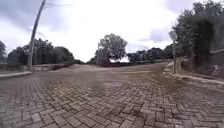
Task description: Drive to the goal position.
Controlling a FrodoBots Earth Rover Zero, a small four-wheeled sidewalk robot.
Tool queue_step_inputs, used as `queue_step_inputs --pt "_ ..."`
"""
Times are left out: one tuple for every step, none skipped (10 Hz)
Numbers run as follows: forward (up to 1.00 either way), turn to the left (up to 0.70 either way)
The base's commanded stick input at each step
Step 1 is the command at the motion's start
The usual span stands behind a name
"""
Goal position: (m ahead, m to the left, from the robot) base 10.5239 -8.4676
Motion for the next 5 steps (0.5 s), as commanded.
queue_step_inputs --pt "0.7 0.0" --pt "0.7 0.0" --pt "0.7 0.0" --pt "0.7 0.0" --pt "0.7 0.0"
